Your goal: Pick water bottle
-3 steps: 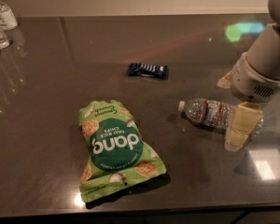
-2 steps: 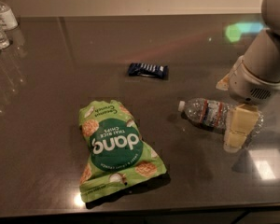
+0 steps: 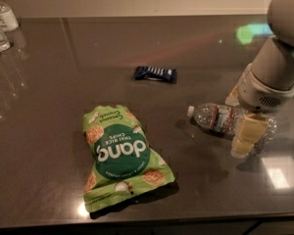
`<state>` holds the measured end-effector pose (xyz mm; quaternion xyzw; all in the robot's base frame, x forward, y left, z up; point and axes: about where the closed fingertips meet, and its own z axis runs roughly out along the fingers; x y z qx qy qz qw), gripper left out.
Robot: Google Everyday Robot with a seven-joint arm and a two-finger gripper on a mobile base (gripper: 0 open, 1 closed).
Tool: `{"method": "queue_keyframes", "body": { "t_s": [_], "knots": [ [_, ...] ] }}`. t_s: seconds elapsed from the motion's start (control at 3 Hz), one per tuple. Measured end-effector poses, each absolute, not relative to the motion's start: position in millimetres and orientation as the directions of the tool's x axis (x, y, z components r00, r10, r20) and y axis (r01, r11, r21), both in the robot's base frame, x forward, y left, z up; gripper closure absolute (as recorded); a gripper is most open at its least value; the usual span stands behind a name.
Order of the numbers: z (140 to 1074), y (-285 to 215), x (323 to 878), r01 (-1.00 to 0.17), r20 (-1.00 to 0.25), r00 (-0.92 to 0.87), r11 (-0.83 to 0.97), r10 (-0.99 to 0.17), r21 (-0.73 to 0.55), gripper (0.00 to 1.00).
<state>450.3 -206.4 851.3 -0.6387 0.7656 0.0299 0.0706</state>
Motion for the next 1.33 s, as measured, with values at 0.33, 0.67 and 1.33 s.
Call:
{"method": "queue_keyframes", "body": {
  "t_s": [0.33, 0.67, 1.33],
  "knots": [
    [850, -207, 448, -0.983, -0.139, -0.169, 0.177, -0.976, -0.040, 0.41],
    [851, -207, 447, -0.985, -0.136, -0.164, 0.171, -0.977, -0.039, 0.65],
    [892, -187, 448, -0.986, -0.163, -0.139, 0.151, -0.977, -0.064, 1.00]
  ]
}}
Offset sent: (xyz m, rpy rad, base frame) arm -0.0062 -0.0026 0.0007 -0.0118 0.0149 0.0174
